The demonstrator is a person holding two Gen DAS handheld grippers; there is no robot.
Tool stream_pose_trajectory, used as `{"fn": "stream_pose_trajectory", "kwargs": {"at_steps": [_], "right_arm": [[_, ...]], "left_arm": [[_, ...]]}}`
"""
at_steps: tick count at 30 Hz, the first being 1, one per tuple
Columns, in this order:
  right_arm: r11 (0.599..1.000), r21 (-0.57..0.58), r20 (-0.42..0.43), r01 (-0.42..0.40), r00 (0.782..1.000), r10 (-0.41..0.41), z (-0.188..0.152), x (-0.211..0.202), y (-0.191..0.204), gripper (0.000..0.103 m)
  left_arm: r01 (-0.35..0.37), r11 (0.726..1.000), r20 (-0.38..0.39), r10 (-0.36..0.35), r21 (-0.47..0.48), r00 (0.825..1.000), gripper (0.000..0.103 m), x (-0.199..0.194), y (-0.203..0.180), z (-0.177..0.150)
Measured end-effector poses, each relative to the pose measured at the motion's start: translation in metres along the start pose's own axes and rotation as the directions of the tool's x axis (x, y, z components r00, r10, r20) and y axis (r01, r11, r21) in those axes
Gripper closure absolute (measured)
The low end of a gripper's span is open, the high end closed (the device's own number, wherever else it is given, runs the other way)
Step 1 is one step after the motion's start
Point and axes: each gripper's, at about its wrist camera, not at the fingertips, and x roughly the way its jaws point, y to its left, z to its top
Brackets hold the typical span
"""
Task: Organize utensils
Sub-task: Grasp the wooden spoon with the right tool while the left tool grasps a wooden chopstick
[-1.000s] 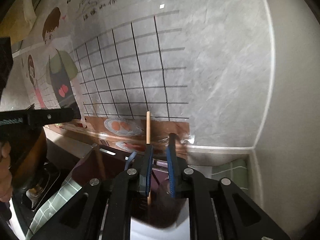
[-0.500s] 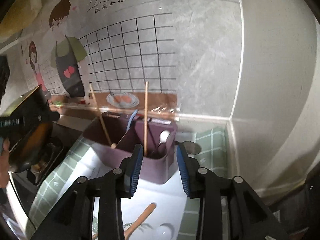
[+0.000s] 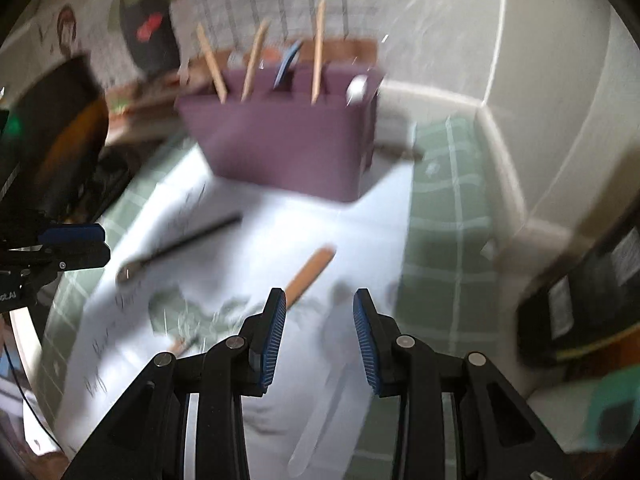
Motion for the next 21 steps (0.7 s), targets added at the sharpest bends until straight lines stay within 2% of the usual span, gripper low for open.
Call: {"fn": "stream_pose_trajectory", "kwargs": {"at_steps": [3,4,7,8,13,18,20,21], "right_arm": [[1.000,0.006,-0.019,-0.028,0.999,0.028,-0.009,0.005,0.010,0.070],[0.999,0.008,-0.024,-0.038,0.999,0.038,-0.011,0.007,0.014,0.070],[0.998,0.031,-0.034,-0.050,0.998,0.051,-0.011,0.014,0.023,0.070],[0.998,0.049,-0.038,-0.032,0.999,0.034,-0.008,0.020,0.025,0.070],[0.990,0.126,-0.076,0.056,0.996,-0.046,0.013,0.048,0.026,0.070],[0.991,0.087,-0.079,0.106,0.992,-0.099,0.023,0.057,0.039,0.069],[0.993,0.049,-0.078,0.106,0.992,-0.102,0.020,0.056,0.045,0.072],[0.994,0.037,-0.078,0.100,0.992,-0.097,0.018,0.055,0.046,0.081]], "left_arm": [[0.027,0.999,-0.047,-0.026,0.024,0.999,0.080,0.008,-0.010,-0.021],[0.032,0.999,-0.054,-0.030,0.033,0.998,0.077,0.010,-0.012,-0.025],[0.051,0.997,-0.075,-0.047,0.054,0.996,0.054,0.012,-0.020,-0.040],[0.051,0.997,-0.077,-0.046,0.060,0.996,0.053,0.012,-0.022,-0.045],[0.025,0.998,-0.085,-0.021,0.049,0.996,0.053,0.009,-0.026,-0.055],[-0.024,0.999,-0.068,0.028,0.046,0.997,0.053,0.001,-0.030,-0.062],[-0.022,0.999,-0.064,0.025,0.040,0.998,0.053,-0.003,-0.027,-0.065],[-0.021,0.999,-0.063,0.023,0.038,0.998,0.053,-0.004,-0.027,-0.065]]}}
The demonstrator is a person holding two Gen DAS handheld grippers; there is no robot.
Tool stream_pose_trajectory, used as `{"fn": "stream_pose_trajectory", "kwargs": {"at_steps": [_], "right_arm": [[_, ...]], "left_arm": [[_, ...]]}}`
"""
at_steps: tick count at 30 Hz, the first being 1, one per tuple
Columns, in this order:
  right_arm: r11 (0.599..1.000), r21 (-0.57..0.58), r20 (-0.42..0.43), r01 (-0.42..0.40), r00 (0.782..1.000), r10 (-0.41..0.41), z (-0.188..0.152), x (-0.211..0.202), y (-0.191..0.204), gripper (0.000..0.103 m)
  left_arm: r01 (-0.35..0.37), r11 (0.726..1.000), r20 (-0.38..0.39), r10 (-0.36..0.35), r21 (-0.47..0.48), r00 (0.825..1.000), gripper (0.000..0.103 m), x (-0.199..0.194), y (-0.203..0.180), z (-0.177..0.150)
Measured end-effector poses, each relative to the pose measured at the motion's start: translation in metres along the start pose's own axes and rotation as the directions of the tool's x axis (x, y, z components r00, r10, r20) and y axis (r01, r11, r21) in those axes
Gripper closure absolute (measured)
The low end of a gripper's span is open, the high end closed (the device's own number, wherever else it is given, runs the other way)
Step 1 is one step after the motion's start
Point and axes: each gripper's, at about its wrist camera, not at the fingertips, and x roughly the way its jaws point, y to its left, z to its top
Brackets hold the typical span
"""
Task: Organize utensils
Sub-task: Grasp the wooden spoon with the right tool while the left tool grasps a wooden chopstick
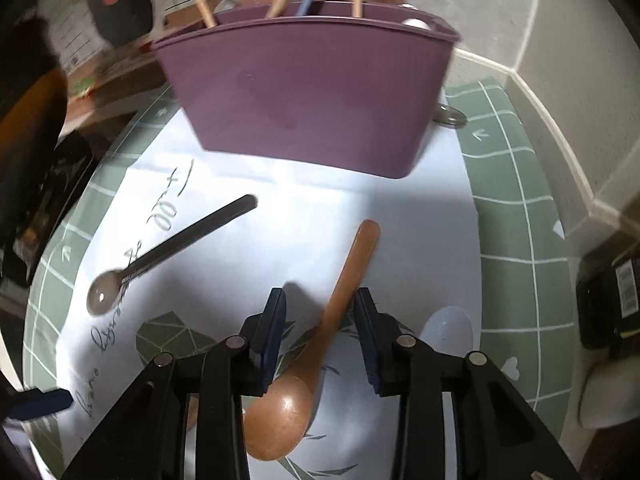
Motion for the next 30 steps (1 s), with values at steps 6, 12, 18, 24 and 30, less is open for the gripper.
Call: {"fn": "stream_pose_trajectory", "kwargs": {"at_steps": [6,12,18,24,30], "right_arm": [[0.998,-0.062,0.005,-0.023,1.000,0.023,-0.024,-0.018,-0.007,0.095],[0.998,-0.047,0.027,-0.039,0.999,0.041,-0.053,-0.052,-0.031,0.095],[0.998,-0.002,0.032,-0.069,0.997,0.069,-0.081,-0.080,-0.049,0.095],[0.996,0.022,0.022,-0.086,0.996,0.086,-0.099,-0.083,-0.052,0.095],[0.996,0.020,0.009,-0.084,0.996,0.084,-0.110,-0.083,-0.050,0.095]], "left_arm": [[0.012,1.000,-0.001,-0.012,-0.001,1.000,0.053,-0.004,0.001,-0.001],[0.050,0.998,-0.019,-0.049,0.030,0.999,0.053,0.001,-0.007,0.002],[0.128,0.988,-0.094,-0.120,0.083,0.988,0.053,0.016,-0.020,0.006],[0.145,0.986,-0.147,-0.132,0.078,0.980,0.072,0.032,-0.024,0.019],[0.108,0.989,-0.217,-0.085,0.097,0.973,0.078,0.049,-0.028,0.030]]}}
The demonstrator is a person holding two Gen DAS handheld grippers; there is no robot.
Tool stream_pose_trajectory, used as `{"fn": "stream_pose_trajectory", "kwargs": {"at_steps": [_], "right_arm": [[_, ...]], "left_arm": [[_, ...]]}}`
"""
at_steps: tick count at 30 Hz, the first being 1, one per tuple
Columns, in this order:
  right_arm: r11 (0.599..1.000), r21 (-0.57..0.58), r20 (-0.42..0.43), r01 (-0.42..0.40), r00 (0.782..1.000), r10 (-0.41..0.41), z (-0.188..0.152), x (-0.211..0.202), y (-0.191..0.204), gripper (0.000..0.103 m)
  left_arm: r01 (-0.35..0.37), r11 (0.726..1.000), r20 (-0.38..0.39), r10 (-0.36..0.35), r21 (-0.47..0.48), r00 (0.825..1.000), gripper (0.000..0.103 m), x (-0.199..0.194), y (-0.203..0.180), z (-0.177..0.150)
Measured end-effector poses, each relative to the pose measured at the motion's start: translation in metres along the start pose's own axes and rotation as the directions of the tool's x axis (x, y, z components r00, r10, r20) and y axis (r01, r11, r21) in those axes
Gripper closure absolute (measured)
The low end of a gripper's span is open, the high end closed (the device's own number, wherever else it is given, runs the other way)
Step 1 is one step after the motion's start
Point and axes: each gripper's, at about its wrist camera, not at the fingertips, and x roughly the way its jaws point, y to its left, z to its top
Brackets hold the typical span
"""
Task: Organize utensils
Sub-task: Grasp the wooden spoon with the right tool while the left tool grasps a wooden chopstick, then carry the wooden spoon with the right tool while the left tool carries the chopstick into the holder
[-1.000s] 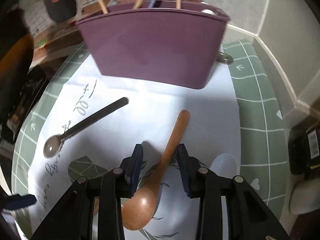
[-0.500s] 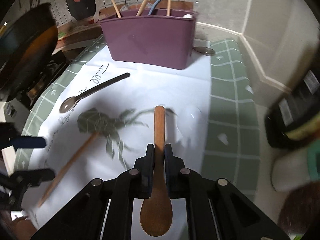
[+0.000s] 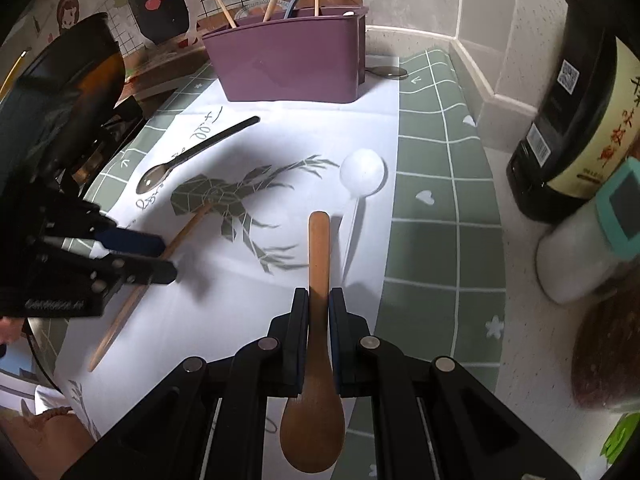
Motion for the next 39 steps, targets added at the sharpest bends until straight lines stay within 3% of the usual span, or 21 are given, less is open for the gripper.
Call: {"fn": "stream_pose_trajectory", "kwargs": {"at_steps": [3,5,9,14,17,20,29,32,36,38,39], "right_arm": [[1.000,-0.014,-0.001,0.002,1.000,-0.002,-0.002,0.000,0.003,0.095],[1.000,-0.017,-0.002,-0.003,1.000,0.003,-0.002,0.000,0.004,0.095],[0.999,-0.022,0.006,-0.030,1.000,0.030,0.001,-0.001,0.010,0.095],[0.995,-0.020,0.005,-0.100,0.995,0.100,0.008,-0.001,0.015,0.095],[0.993,-0.028,0.019,-0.118,0.993,0.119,0.012,-0.006,0.019,0.095],[0.993,-0.041,0.057,-0.114,0.992,0.116,0.019,-0.016,0.023,0.095],[0.990,-0.099,0.179,-0.101,0.977,0.117,0.059,-0.053,0.042,0.095],[0.989,-0.124,0.258,-0.086,0.959,0.116,0.086,-0.080,0.047,0.095],[0.985,-0.169,0.371,-0.022,0.925,0.084,0.126,-0.122,0.054,0.095],[0.982,-0.186,0.423,0.017,0.904,0.064,0.145,-0.141,0.057,0.095],[0.981,-0.192,0.447,0.037,0.893,0.054,0.154,-0.149,0.057,0.095]], "left_arm": [[-0.011,1.000,-0.016,0.011,0.024,1.000,0.082,0.003,-0.002,0.000],[-0.021,0.999,-0.017,0.021,0.040,1.000,0.090,0.006,-0.006,0.001],[-0.037,0.998,0.025,0.036,0.046,0.999,0.097,0.006,-0.007,-0.003],[-0.034,0.999,0.149,0.035,-0.005,0.988,0.097,-0.017,-0.003,-0.012],[0.001,0.999,0.240,0.009,-0.040,0.971,0.097,-0.044,0.003,-0.018],[0.029,0.997,0.334,-0.004,-0.072,0.943,0.097,-0.074,0.011,-0.020],[-0.016,0.991,0.541,0.086,-0.133,0.837,0.097,-0.150,0.029,-0.010],[-0.041,0.989,0.596,0.119,-0.143,0.794,0.097,-0.177,0.030,0.000],[-0.091,0.984,0.675,0.171,-0.152,0.718,0.097,-0.218,0.027,0.018],[-0.099,0.983,0.702,0.180,-0.154,0.689,0.097,-0.236,0.026,0.028],[-0.103,0.982,0.723,0.186,-0.158,0.665,0.097,-0.248,0.026,0.035]]}}
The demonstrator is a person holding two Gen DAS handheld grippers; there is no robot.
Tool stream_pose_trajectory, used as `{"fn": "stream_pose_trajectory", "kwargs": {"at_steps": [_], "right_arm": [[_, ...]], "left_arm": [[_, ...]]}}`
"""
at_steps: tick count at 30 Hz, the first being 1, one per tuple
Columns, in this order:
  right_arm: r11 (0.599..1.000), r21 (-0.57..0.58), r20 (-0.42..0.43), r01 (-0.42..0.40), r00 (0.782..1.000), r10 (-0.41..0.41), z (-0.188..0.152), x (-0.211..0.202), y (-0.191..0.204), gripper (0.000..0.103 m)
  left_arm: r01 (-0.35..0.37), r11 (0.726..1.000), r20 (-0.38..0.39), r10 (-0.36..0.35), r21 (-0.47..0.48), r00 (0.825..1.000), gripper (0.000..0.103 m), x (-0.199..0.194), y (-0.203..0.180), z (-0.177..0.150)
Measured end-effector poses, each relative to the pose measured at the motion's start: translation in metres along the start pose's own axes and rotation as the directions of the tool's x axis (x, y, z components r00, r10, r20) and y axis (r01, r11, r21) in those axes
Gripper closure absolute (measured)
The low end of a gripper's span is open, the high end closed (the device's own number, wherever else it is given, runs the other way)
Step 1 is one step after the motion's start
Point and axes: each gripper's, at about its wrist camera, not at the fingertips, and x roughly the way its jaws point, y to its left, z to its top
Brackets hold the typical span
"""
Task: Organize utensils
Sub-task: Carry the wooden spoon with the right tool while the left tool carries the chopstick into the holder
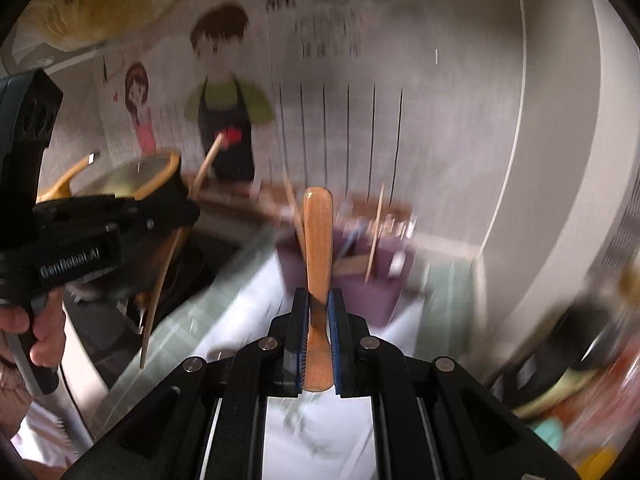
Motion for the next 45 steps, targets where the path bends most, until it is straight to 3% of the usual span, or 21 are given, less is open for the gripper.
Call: {"fn": "stream_pose_trajectory", "kwargs": {"at_steps": [8,12,15,23,30,34,40,43,45], "right_arm": [[0.995,-0.021,0.167,0.097,0.982,-0.092,0.087,-0.015,-0.019,0.095],[0.990,-0.017,0.220,0.137,0.967,-0.130,0.109,-0.009,-0.029,0.095],[0.992,0.005,0.220,0.129,0.967,-0.127,0.114,0.006,-0.038,0.095],[0.995,0.046,0.142,0.089,0.985,-0.094,0.089,0.077,-0.058,0.095],[0.993,0.106,0.051,0.057,0.997,-0.063,0.053,0.144,-0.073,0.095],[0.992,0.114,0.028,0.050,0.998,-0.054,0.036,0.165,-0.076,0.095],[0.990,0.138,0.008,0.025,1.000,-0.026,0.009,0.187,-0.082,0.095],[0.990,0.135,0.001,0.027,1.000,-0.028,-0.002,0.196,-0.080,0.095],[0.992,0.122,-0.016,0.023,1.000,-0.022,-0.009,0.202,-0.076,0.095]], "left_arm": [[-0.033,0.999,0.112,0.034,-0.005,0.993,0.097,-0.002,0.007,0.072],[-0.026,0.999,0.139,0.029,-0.023,0.990,0.097,0.006,0.011,0.094],[-0.023,0.999,0.145,0.029,-0.046,0.989,0.097,0.019,0.015,0.103],[-0.014,0.994,0.139,0.029,-0.106,0.990,0.097,0.082,0.032,0.082],[-0.023,0.978,0.217,0.069,-0.209,0.974,0.097,0.126,0.051,0.062],[-0.052,0.974,0.250,0.108,-0.220,0.962,0.097,0.146,0.053,0.053],[-0.088,0.959,0.226,0.151,-0.269,0.962,0.097,0.182,0.060,0.036],[-0.122,0.960,0.243,0.185,-0.253,0.952,0.097,0.188,0.056,0.021],[-0.128,0.962,0.233,0.185,-0.240,0.955,0.097,0.193,0.053,0.011]]}}
